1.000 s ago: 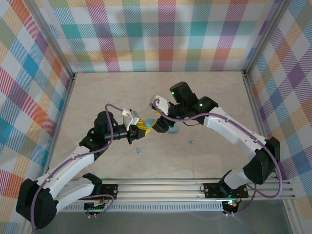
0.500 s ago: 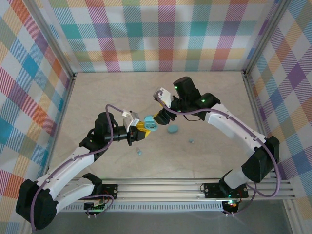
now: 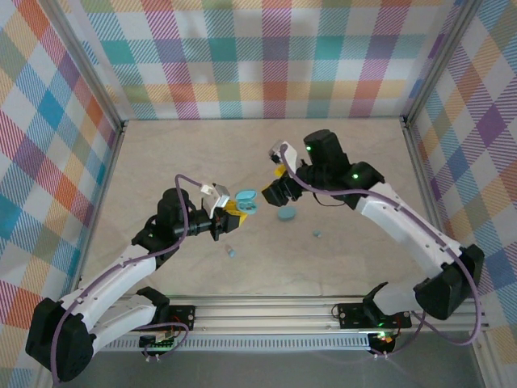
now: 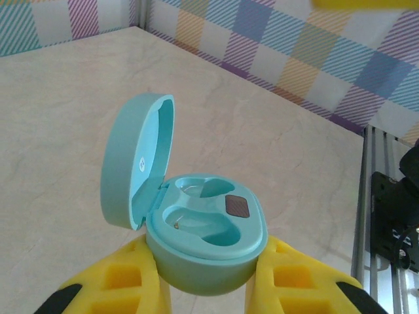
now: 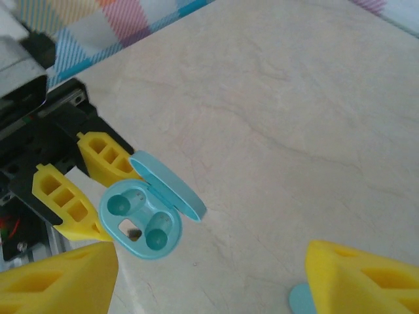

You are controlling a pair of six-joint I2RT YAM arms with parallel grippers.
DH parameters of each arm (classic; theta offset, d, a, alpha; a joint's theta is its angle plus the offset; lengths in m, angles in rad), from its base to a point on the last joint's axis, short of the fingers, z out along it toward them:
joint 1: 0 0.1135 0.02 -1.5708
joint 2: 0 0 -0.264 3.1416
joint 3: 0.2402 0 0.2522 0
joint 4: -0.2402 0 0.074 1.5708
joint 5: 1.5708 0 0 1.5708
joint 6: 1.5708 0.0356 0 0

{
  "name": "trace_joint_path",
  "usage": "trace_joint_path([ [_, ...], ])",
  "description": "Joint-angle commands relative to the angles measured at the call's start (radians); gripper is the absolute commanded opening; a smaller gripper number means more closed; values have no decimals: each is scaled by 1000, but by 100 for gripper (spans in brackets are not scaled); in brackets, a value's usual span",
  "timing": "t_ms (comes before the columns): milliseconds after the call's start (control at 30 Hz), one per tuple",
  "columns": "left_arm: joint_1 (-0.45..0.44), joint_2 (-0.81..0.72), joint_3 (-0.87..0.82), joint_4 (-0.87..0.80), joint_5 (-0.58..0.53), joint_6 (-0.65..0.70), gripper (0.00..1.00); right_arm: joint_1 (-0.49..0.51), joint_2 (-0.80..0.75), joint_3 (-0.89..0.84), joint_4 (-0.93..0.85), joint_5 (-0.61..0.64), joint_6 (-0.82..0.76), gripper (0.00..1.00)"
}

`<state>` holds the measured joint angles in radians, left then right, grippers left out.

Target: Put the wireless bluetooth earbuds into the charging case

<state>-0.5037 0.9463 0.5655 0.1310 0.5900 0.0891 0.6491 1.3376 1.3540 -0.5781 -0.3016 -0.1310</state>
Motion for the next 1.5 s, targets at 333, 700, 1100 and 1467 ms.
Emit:
trace_joint_path([
  [333,-11,-67,-53,-15,-98,-30,11,-192,-80,-73,-230,374,468,85],
  [700,-11,-70,-48,-59,-105,12,11,-246,-60,-372,-257,343,625,59],
  [1100,-12,-58,-43,-50,-99,18,11,-250,50,-525,-56,143,585,47],
  [1467,-12,-103,-66,-66,-107,1,11,-298,226,-423,-77,182,467,48],
])
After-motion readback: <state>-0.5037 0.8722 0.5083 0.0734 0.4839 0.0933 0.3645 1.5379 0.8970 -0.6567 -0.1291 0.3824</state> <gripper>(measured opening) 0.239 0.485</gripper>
